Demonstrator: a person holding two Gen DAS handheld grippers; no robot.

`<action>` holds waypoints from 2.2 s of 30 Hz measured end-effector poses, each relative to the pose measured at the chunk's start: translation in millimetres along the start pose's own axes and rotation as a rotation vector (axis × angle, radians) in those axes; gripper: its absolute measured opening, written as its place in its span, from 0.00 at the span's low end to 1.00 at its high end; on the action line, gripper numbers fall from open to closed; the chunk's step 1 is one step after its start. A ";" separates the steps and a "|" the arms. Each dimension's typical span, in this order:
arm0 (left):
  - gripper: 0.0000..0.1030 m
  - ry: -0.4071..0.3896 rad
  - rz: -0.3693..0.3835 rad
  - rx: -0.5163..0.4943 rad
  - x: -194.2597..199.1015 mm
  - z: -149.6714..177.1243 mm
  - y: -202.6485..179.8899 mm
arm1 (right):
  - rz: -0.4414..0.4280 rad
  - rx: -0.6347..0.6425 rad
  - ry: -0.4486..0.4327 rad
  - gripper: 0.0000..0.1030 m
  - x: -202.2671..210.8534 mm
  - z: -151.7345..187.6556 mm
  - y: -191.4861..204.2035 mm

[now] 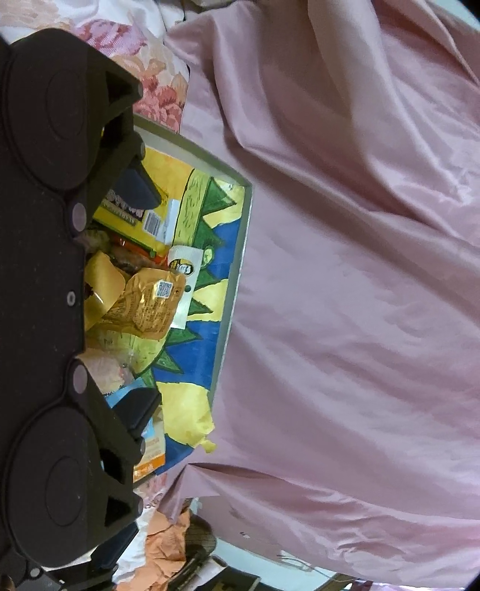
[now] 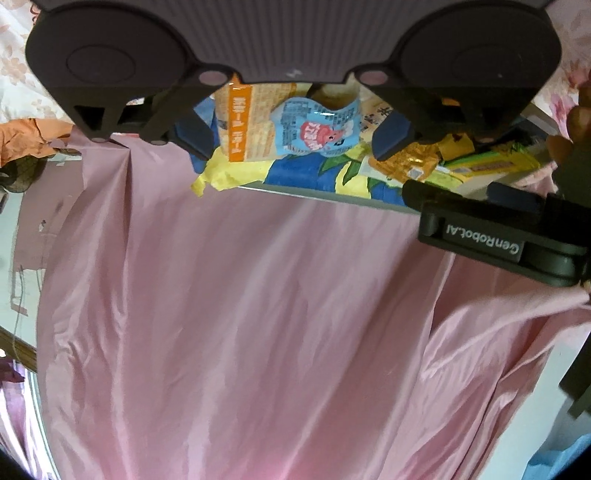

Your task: Organize snacks

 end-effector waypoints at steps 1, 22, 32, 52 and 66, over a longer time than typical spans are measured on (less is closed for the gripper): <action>0.99 -0.007 0.001 0.007 3.4 -0.3 0.7 | 0.003 -0.008 -0.006 0.95 2.7 -1.5 -0.6; 0.99 -0.126 -0.057 0.006 95.3 1.9 13.2 | 0.027 -0.130 -0.114 1.00 80.3 -22.2 1.5; 0.99 -0.157 -0.064 0.003 139.4 10.0 16.7 | 0.036 -0.173 -0.114 1.00 117.2 -18.5 6.0; 0.99 -0.203 -0.094 0.032 205.1 39.3 44.6 | 0.046 -0.155 -0.150 1.00 178.5 -19.0 31.0; 0.99 -0.218 -0.086 -0.006 230.6 69.5 56.3 | 0.068 -0.170 -0.127 1.00 199.8 4.3 36.4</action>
Point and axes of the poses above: each gripper's, at about its wrist camera, not at the fingertips, and x roughly against the way its jaws point, y to its left, z to its underside, the point moved 9 cm from there along -x, roughly the way its jaws point, and after that the axes turned 6 degrees about -z, right-handed, at the moved point
